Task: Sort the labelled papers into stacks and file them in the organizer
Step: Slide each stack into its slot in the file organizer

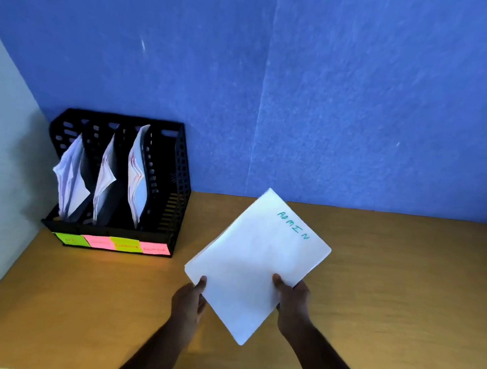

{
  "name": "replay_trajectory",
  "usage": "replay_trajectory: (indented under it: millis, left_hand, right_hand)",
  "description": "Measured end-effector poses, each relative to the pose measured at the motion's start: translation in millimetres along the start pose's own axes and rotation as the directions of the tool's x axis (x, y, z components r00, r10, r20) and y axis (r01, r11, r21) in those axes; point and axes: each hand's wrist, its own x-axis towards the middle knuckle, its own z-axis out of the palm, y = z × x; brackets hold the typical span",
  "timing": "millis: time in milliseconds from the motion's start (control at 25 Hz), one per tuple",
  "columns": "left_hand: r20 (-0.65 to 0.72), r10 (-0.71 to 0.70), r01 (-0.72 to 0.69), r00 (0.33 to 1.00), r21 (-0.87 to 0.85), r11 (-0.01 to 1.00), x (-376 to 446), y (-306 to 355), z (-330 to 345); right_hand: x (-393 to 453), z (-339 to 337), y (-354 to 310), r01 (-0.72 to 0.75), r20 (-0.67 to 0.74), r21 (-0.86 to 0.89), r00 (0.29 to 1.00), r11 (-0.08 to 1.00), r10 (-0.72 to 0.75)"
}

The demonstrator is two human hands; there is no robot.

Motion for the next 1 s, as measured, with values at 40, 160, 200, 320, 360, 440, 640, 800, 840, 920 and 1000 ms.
replay_trajectory:
  millis: [40, 160, 200, 320, 360, 440, 640, 800, 840, 920, 1000]
  left_hand:
    - [0.059, -0.033, 0.039, 0.998, -0.092, 0.995, -3.4, 0.5, 1.5]
    - [0.008, 0.094, -0.094, 0.996, -0.01, 0.996, -1.7, 5.4, 1.4]
    - [-0.019, 0.179, -0.177, 0.984, 0.078, 0.981, 2.3, 9.4, -3.3]
    - [-0.029, 0.398, -0.371, 0.917, 0.305, 0.877, 13.3, 26.2, -25.4]
    - [0.002, 0.456, -0.43, 0.89, 0.339, 0.837, 15.0, 31.1, -31.4]
    - [0.094, 0.532, -0.53, 0.841, 0.334, 0.779, 8.0, 39.6, -32.5]
    - [0.202, 0.661, -0.691, 0.722, 0.262, 0.674, -15.9, 30.4, -1.8]
    - [0.166, 0.715, -0.721, 0.679, 0.331, 0.608, -22.4, 25.1, -2.8]
    - [0.164, 0.695, -0.698, 0.7, 0.36, 0.619, -18.8, 21.9, -9.5]
    - [0.167, 0.614, -0.619, 0.772, 0.418, 0.664, -3.3, 13.9, -25.2]
    - [0.189, 0.498, -0.528, 0.847, 0.412, 0.742, 13.8, 8.9, -37.9]
  right_hand:
    - [-2.2, 0.5, 4.7, -0.044, 0.033, 0.033, 0.999, 0.998, 0.043]
    - [-6.1, -5.0, 6.4, -0.123, 0.177, -0.018, 0.976, 0.992, 0.124]
    - [-2.9, -10.7, -0.2, -0.118, 0.21, -0.061, 0.969, 0.991, 0.129]
    - [16.9, -37.1, -33.1, -0.073, 0.258, -0.11, 0.961, 0.991, 0.099]
    - [22.8, -43.8, -44.6, -0.049, 0.294, -0.145, 0.952, 0.988, 0.09]
    - [31.5, -46.6, -54.0, 0.082, 0.361, -0.353, 0.931, 0.932, 0.055]
    - [15.3, -8.2, -22.8, 0.318, 0.129, -0.529, 0.946, 0.787, -0.296]
    - [-11.2, 0.1, 5.0, 0.451, 0.152, -0.528, 0.884, 0.72, -0.442]
    - [-14.7, -2.6, 14.3, 0.445, 0.179, -0.566, 0.888, 0.695, -0.423]
    - [-14.5, -10.2, 29.0, 0.362, 0.132, -0.629, 0.922, 0.688, -0.364]
    - [-10.2, -14.6, 30.8, 0.296, 0.051, -0.627, 0.939, 0.721, -0.341]
